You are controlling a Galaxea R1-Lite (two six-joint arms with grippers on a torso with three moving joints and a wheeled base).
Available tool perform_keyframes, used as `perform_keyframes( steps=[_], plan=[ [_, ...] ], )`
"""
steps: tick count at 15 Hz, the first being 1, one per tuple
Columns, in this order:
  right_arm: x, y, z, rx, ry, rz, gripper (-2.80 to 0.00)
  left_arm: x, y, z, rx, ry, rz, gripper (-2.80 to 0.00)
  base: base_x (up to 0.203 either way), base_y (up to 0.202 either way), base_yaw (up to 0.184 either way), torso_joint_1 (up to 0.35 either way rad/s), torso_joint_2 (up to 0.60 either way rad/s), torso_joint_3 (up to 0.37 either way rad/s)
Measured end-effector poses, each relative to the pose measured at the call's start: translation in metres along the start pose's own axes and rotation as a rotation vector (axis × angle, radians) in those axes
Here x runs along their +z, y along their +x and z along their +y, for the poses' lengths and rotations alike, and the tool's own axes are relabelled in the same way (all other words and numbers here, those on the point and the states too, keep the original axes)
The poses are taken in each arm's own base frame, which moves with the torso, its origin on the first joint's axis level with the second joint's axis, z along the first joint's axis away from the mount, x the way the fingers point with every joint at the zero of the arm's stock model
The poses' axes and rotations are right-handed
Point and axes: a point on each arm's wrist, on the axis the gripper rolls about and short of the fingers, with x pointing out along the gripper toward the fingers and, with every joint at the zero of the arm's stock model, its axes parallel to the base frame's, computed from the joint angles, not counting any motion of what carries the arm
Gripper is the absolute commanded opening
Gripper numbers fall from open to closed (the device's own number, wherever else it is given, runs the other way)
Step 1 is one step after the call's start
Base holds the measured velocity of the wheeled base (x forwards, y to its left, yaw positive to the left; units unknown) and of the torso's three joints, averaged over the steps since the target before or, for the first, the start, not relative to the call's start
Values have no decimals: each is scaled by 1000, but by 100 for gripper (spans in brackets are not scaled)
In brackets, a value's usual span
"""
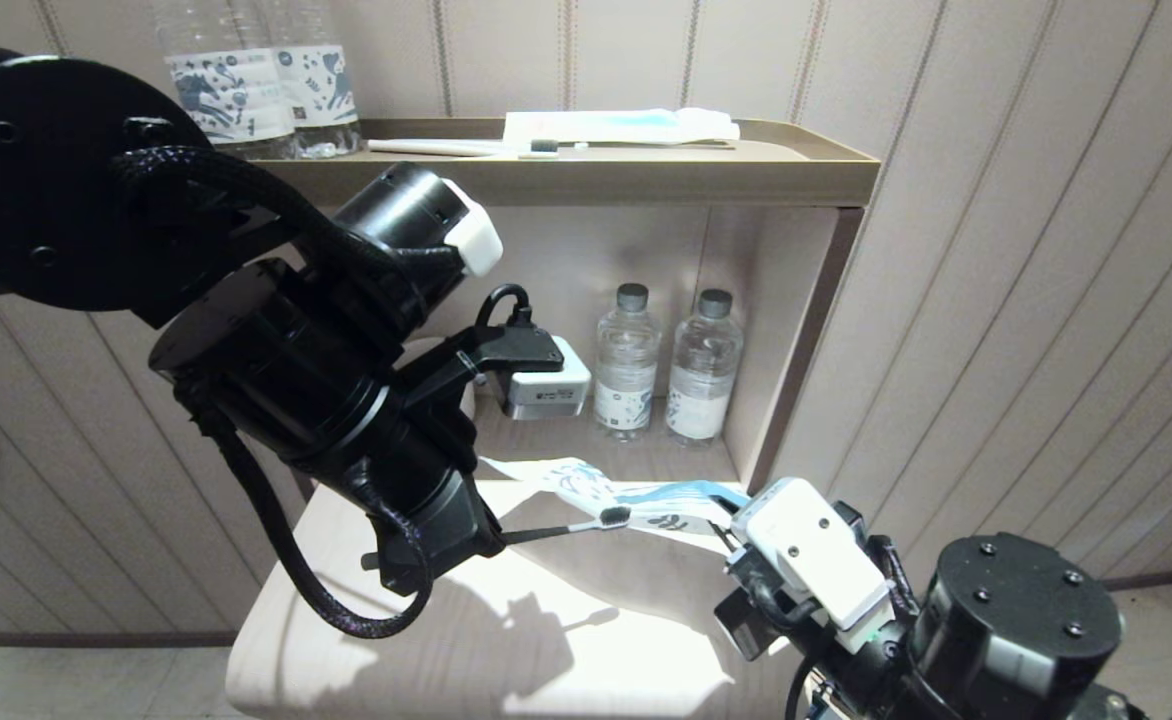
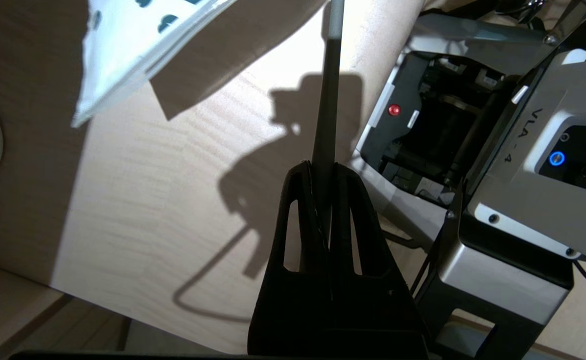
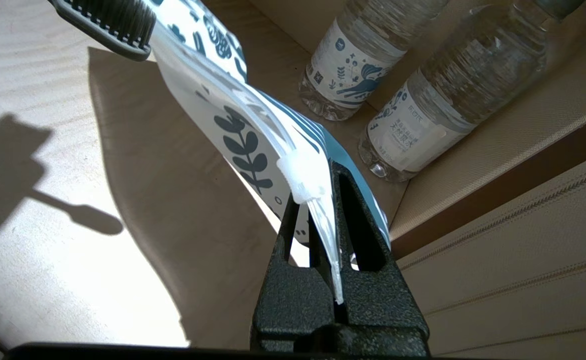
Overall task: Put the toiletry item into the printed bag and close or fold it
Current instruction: Place the toothbrush in the storage bag
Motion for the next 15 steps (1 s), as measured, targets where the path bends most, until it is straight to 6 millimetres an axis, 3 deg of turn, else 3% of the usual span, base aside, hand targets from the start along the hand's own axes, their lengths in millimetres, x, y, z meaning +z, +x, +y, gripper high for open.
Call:
perform_keyframes(
  steps=[5, 15],
  plan=[
    [-3, -1, 1, 4, -4, 10, -280, 2, -2, 1, 8, 1, -10, -280, 0, 0, 0, 0, 0, 0],
    [-3, -2, 1, 8, -8, 12, -280, 3, 11, 3, -7, -3, 16, -280, 0, 0, 0, 0, 0, 0]
  ],
)
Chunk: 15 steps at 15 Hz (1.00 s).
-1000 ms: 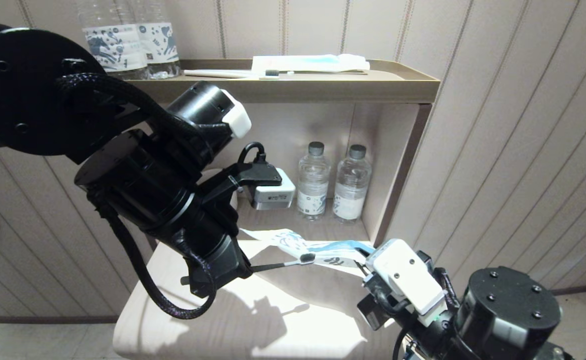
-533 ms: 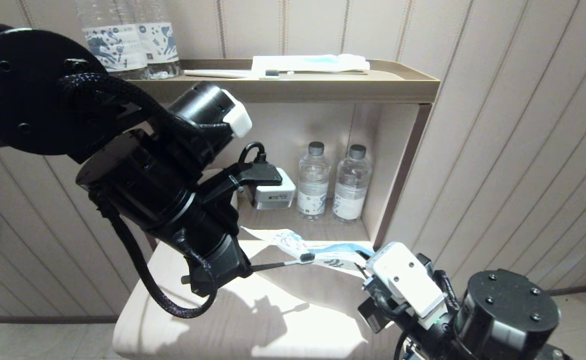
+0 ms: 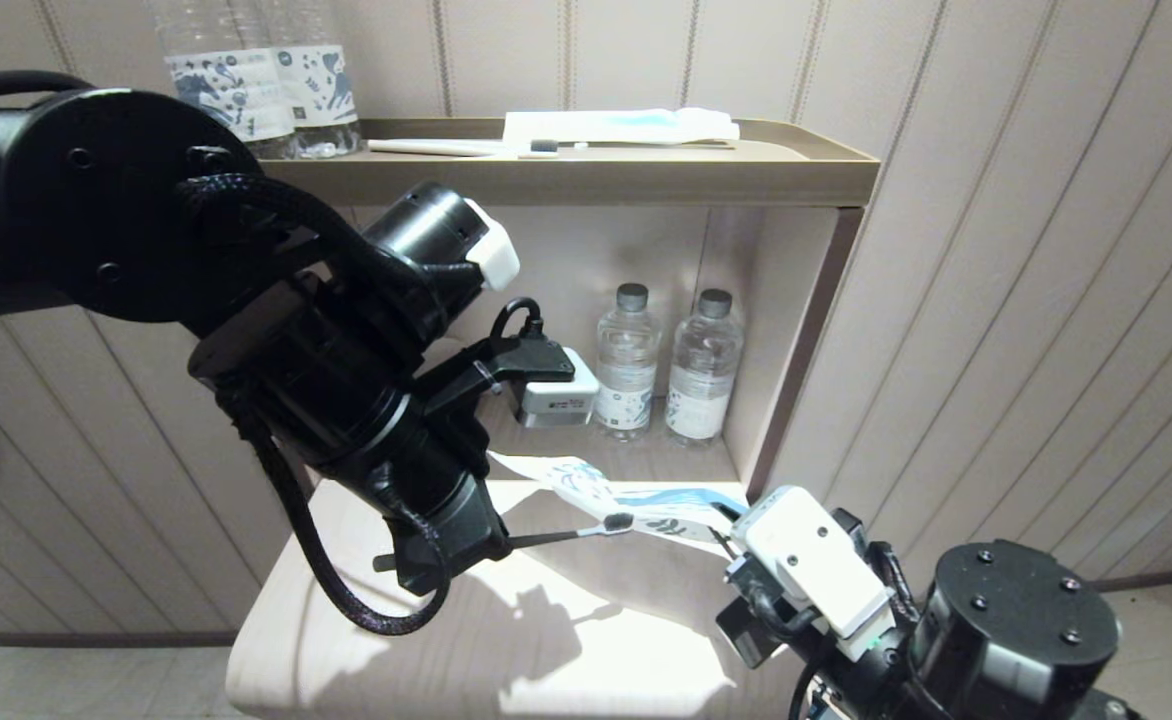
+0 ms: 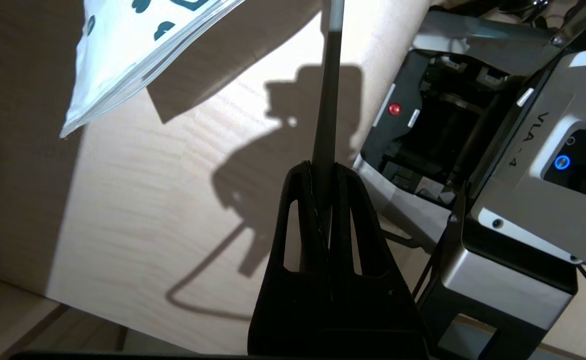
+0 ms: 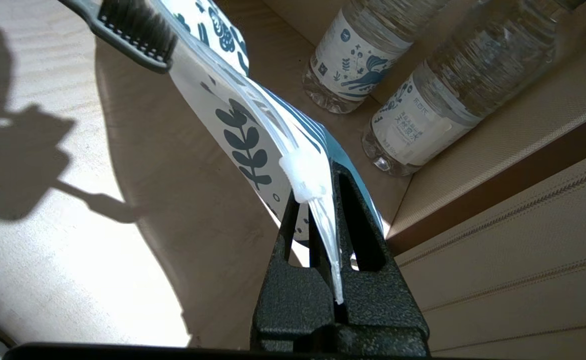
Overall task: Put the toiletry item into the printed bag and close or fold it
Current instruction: Place the toothbrush in the storage bag
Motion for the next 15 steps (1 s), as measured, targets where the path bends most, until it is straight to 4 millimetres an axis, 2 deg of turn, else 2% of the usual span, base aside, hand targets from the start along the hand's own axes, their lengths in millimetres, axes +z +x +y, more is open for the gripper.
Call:
perform_keyframes(
  steps=[3, 8, 15],
  plan=[
    [0, 0, 0, 1, -1, 1, -280, 2, 0, 1, 10, 1, -19, -280, 0, 0, 0, 0, 0, 0],
    [-1, 1, 1, 2, -1, 3, -280, -5, -13, -4, 20, 25, -31, -280, 0, 0, 0, 0, 0, 0],
    [-1, 3, 8, 22, -4, 5, -280, -11, -7, -7, 9, 29, -16, -280, 0, 0, 0, 0, 0, 0]
  ],
)
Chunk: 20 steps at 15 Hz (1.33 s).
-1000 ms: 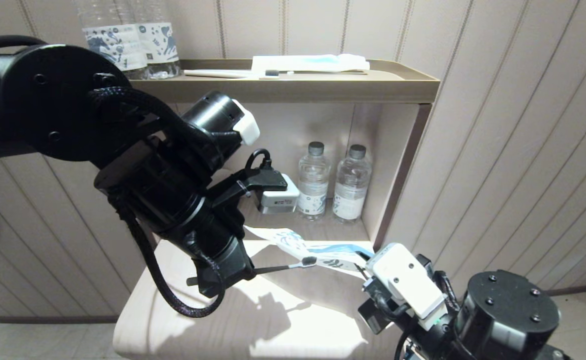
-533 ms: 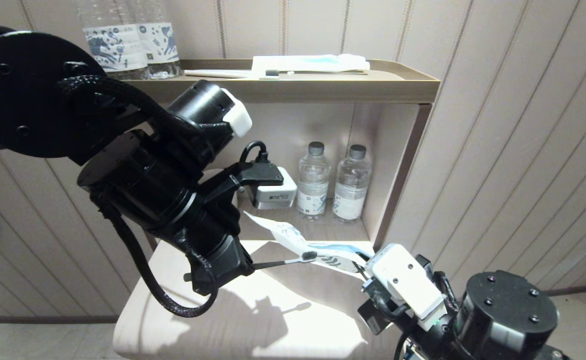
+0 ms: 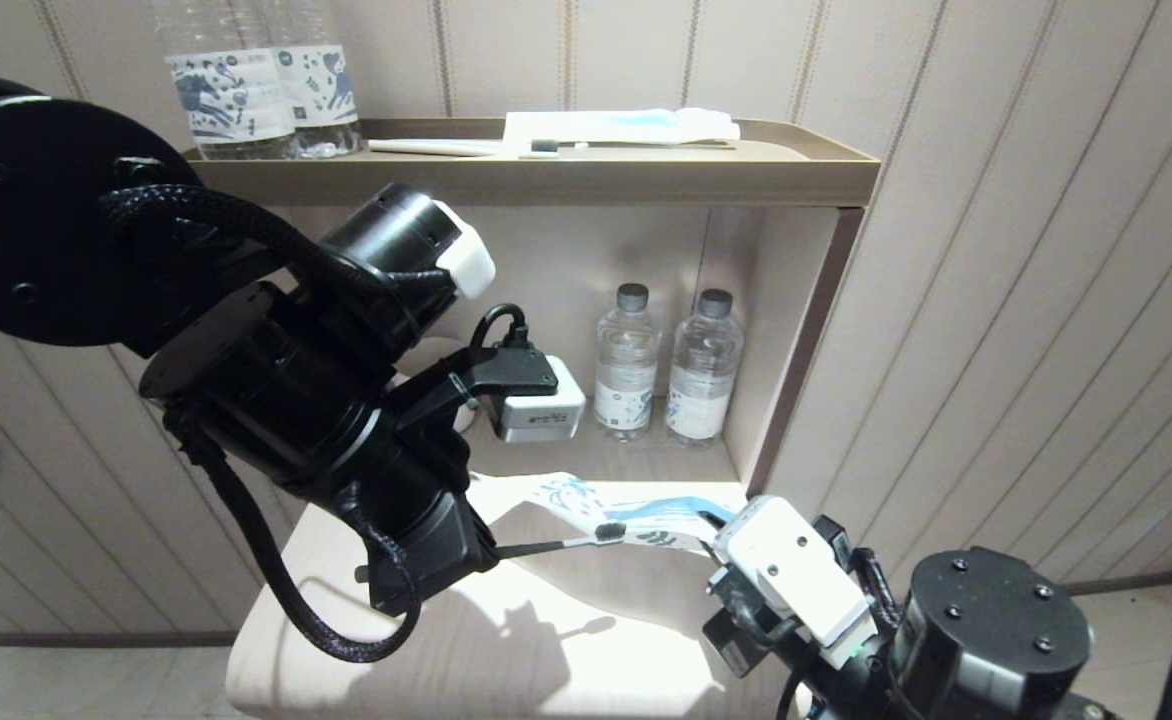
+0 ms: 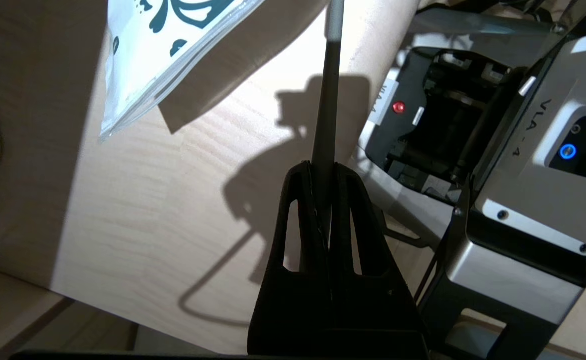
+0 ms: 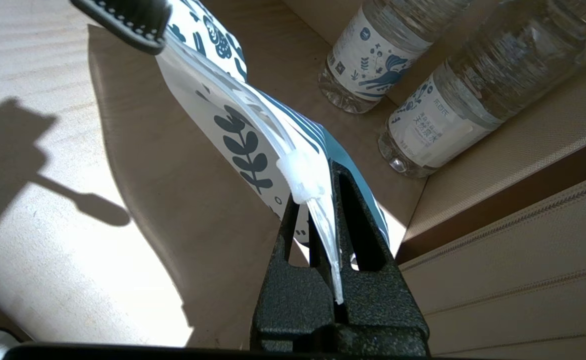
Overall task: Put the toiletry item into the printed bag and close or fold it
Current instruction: Place the toothbrush in the storage bag
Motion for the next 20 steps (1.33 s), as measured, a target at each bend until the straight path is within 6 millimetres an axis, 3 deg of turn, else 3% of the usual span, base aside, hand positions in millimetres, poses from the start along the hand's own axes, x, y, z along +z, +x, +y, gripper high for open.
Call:
perform_keyframes(
  steps=[8, 14, 20],
  plan=[
    [-1, -2, 2, 7, 0, -1, -280, 5, 12, 5, 19, -2, 9, -280, 0, 0, 0, 0, 0, 0],
    [-3, -2, 3, 10, -1, 3, -280, -1, -11, 4, 49, -8, -35, -280, 0, 0, 0, 0, 0, 0],
    [-4, 2, 5, 14, -2, 3, -280, -3, -11, 3, 47, -3, -29, -280, 0, 0, 0, 0, 0, 0]
  ],
)
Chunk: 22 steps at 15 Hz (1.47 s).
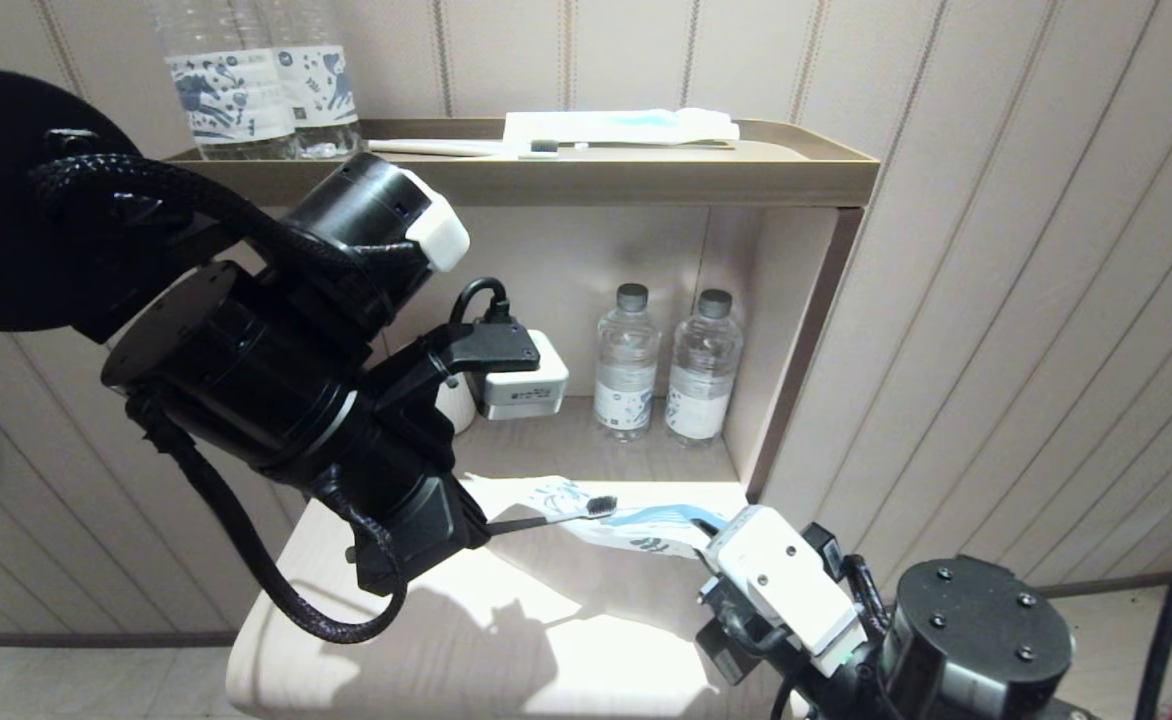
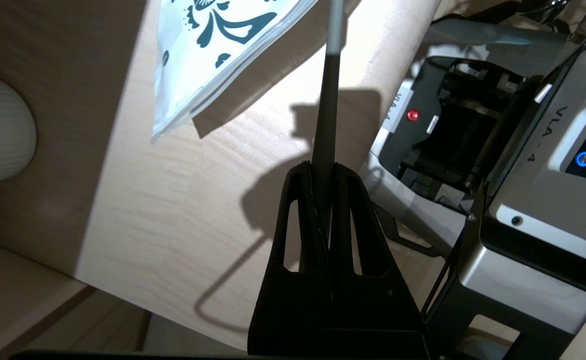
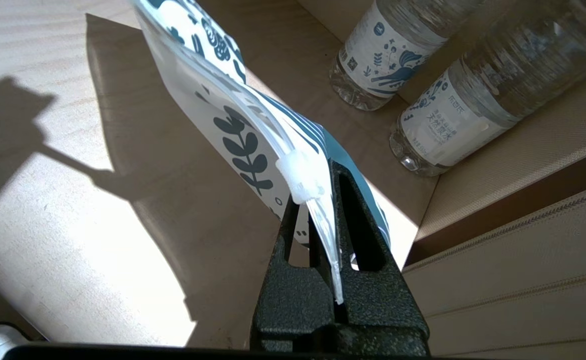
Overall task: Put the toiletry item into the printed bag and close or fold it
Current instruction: Place the toothbrush in the storage bag
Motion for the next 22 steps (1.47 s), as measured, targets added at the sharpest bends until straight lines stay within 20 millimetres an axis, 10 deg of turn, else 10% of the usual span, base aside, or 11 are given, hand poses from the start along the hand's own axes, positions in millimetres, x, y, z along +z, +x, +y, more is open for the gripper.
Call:
perform_keyframes(
  steps=[15, 22],
  plan=[
    [-5, 3, 4, 2, 3, -1, -280, 0, 34, 3, -51, -3, 75, -280, 0, 0, 0, 0, 0, 0],
    [4, 18, -3, -78, -12, -37, -280, 13, 9, 9, 65, 3, -112, -280, 0, 0, 0, 0, 0, 0]
  ],
)
